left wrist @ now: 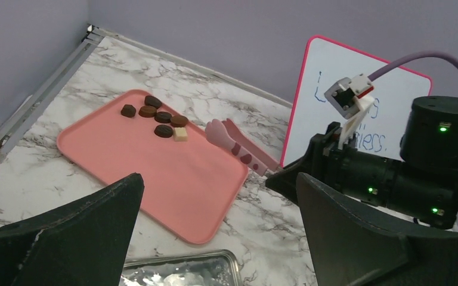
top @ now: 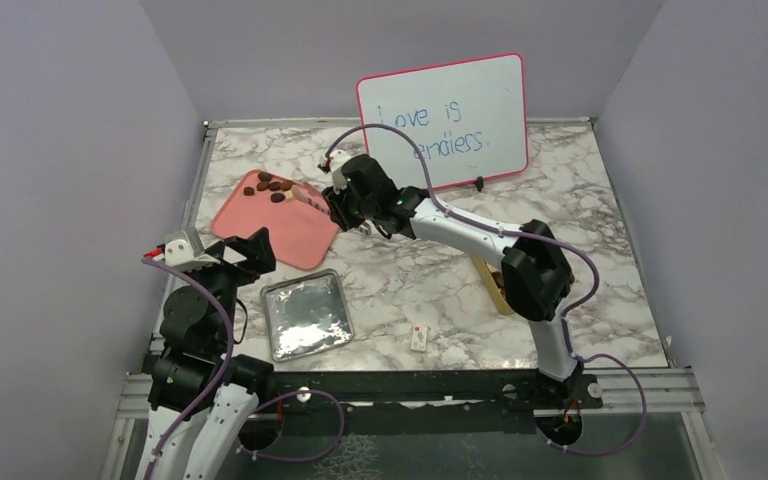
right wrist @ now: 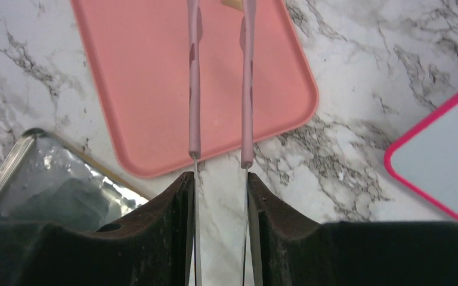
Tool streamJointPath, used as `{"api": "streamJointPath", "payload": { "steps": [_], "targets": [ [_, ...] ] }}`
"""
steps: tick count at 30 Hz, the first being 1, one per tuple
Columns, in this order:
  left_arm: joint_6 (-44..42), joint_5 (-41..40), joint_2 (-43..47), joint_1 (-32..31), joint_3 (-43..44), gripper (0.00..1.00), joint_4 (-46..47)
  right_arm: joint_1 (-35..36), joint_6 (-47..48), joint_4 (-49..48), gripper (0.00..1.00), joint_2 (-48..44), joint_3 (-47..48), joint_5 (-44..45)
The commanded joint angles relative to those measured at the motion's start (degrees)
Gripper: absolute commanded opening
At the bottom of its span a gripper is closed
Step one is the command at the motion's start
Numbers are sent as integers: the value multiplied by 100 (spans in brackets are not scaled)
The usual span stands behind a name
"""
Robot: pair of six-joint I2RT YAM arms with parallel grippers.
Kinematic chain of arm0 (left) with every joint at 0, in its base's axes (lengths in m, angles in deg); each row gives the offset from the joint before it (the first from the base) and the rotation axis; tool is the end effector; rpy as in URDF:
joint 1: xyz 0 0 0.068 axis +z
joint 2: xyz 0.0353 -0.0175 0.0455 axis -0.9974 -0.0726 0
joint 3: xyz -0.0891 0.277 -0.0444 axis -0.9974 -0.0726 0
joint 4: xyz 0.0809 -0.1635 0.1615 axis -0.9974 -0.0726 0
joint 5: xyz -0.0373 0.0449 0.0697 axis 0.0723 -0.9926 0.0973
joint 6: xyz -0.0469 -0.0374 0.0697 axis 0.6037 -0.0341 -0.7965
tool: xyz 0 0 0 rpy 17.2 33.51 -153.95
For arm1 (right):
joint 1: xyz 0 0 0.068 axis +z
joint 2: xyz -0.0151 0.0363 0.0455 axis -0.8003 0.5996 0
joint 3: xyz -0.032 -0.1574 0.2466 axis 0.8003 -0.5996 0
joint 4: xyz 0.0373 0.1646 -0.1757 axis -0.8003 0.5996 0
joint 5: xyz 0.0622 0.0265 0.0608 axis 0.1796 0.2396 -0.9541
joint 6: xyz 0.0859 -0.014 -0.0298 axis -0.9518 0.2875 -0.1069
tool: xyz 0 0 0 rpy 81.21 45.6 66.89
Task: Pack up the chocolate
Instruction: Move the fake chocolate to the plate.
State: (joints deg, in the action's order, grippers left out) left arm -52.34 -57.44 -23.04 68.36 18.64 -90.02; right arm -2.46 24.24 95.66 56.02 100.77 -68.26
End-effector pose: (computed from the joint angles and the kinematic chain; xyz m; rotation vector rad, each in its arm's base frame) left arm 0.0798 0.0054 0.3344 -0.3557 1.5173 -0.2776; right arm 0.3221 0.3917 0.2690 -0.8747 2.0224 0.5252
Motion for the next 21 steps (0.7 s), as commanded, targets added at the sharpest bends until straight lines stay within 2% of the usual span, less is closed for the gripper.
{"api": "streamJointPath", "payload": {
  "steps": [1, 7, 21],
  "targets": [
    [20, -186, 194, 103, 35, 99, 72, 126, 630, -478, 39, 729, 789, 313],
    [3, -218, 209, 113, 65, 99, 59, 164, 978, -16, 40, 1790, 2083, 706],
    [-6, -242, 199, 113, 61, 99, 59, 163, 1192, 100, 42, 2746, 2991, 548]
  ]
}}
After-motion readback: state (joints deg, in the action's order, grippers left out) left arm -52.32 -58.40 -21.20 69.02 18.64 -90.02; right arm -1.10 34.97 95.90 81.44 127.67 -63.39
